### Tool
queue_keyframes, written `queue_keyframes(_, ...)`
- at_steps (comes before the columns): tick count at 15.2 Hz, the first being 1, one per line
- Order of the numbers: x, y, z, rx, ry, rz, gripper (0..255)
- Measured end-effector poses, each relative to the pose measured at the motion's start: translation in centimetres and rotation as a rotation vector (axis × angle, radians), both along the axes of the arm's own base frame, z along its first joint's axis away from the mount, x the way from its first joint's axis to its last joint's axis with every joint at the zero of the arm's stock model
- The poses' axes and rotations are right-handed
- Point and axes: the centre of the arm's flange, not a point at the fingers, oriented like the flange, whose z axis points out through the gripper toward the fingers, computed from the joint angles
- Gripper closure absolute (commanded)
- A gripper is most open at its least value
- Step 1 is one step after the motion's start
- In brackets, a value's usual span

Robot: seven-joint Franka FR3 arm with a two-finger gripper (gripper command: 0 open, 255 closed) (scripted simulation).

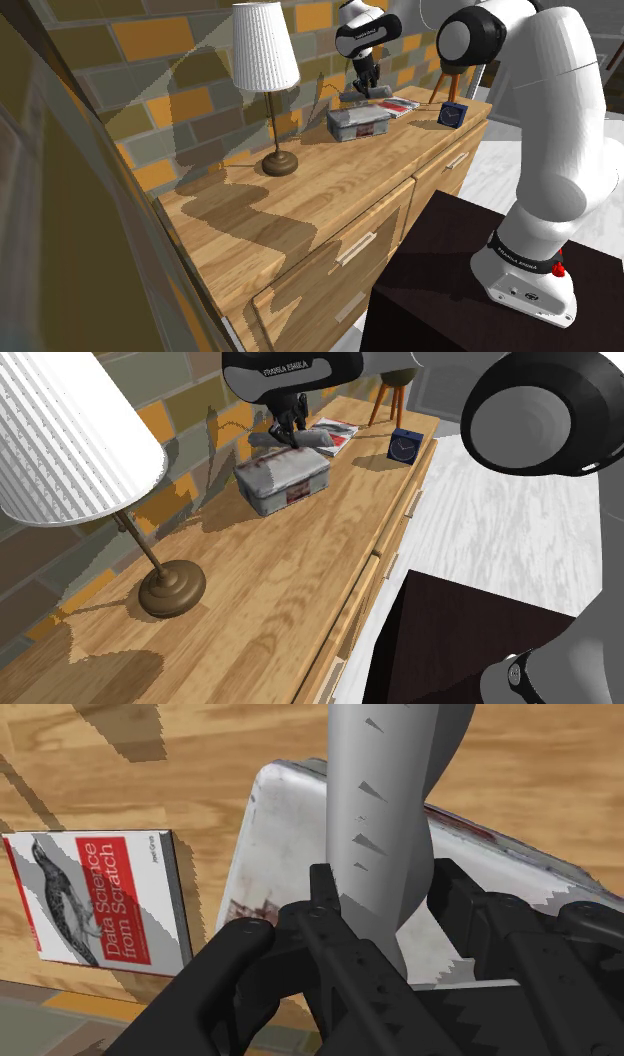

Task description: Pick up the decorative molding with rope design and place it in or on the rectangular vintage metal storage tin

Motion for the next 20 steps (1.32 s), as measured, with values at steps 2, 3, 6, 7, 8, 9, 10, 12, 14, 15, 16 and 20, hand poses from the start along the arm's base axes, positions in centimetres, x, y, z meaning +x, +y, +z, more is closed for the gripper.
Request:
queue_keyframes(2,0.3,-0.5,-0.7,0.000,0.000,0.001,255)
queue_keyframes(3,0.3,-0.6,-1.3,0.000,0.001,0.002,255)
queue_keyframes(6,0.2,-0.7,-2.7,-0.001,0.000,0.001,255)
queue_keyframes(7,0.2,-0.7,-3.2,-0.001,-0.001,0.001,255)
queue_keyframes(8,0.2,-0.8,-3.7,-0.002,-0.001,0.001,255)
queue_keyframes(9,0.2,-0.8,-4.3,-0.002,-0.002,0.001,255)
queue_keyframes(10,0.2,-0.8,-4.7,-0.002,-0.001,0.001,255)
queue_keyframes(12,0.2,-0.8,-5.8,-0.002,-0.002,0.000,255)
queue_keyframes(14,0.2,-0.7,-6.7,-0.002,-0.002,0.000,255)
queue_keyframes(15,0.3,-0.8,-7.3,-0.002,-0.002,0.001,255)
queue_keyframes(16,0.3,-0.8,-7.5,-0.003,-0.004,0.001,255)
queue_keyframes(20,0.4,-0.8,-7.4,-0.005,-0.008,0.002,255)
